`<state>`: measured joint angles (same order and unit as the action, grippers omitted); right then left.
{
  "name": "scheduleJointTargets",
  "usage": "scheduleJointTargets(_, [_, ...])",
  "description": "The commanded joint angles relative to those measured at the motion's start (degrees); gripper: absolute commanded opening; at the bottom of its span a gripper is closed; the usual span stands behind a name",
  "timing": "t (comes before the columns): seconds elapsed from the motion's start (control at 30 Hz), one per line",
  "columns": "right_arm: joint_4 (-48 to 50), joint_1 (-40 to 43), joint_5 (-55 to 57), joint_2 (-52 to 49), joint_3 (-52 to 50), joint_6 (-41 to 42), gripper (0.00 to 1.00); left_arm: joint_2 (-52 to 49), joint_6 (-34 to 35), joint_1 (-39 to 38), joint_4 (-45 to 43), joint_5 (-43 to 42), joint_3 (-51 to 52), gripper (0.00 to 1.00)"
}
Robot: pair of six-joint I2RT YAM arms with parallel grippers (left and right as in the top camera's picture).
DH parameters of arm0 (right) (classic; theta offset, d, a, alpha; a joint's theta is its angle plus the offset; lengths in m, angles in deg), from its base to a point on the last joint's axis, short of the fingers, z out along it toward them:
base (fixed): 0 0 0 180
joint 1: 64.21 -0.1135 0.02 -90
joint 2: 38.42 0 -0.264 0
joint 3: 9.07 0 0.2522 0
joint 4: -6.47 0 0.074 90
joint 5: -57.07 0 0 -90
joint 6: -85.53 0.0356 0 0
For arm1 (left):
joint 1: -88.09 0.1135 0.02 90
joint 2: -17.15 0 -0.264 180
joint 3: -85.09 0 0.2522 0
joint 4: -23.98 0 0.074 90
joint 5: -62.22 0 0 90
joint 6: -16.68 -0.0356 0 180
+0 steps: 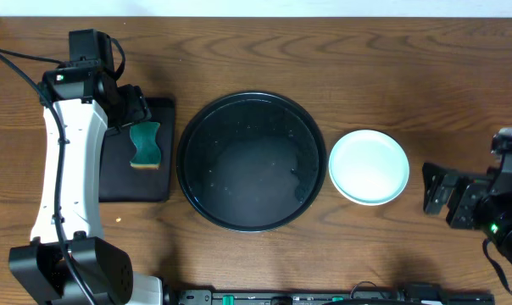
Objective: Clean dirty plates on tray and stack at the side
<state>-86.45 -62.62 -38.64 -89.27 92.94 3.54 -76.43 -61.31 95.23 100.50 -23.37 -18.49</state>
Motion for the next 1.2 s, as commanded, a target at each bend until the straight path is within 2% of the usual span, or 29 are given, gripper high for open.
scheduleJointTargets(0.0, [-3.0,0.0,0.3,0.0,0.1,-0.8,0.99,-0.4,0.5,0.3,0.2,0.0,-0.4,0.8])
scheduleJointTargets(0.37, [-10.1,0.8,0.4,4.5,-0.1,-0.9,0.99,-0.4,0.5,0.3,0.2,0.0,-0.4,0.8])
scheduleJointTargets(0.5, [-6.0,1.5,3.7,6.5,-3.7,-1.1,0.99,-0.4,0.5,0.3,0.2,0.0,-0.4,0.8])
scheduleJointTargets(0.57, [0.0,1.5,4.0,8.3,-7.6,-3.2,0.99,-0.4,0.5,0.3,0.2,0.0,-0.4,0.8])
scheduleJointTargets(0.6, [8.2,1.5,3.7,10.9,-13.5,-5.6,0.99,-0.4,0.5,0.3,0.2,0.0,-0.4,0.8])
scheduleJointTargets(0.8, [33.0,1.5,1.4,20.7,-35.4,-6.0,0.99,-0.4,0.5,0.3,0.2,0.0,-0.4,0.8])
scheduleJointTargets(1.17, [65.6,1.4,-5.3,35.8,-67.5,-6.0,0.99,-0.4,0.5,0.3,0.2,0.0,-0.4,0.8])
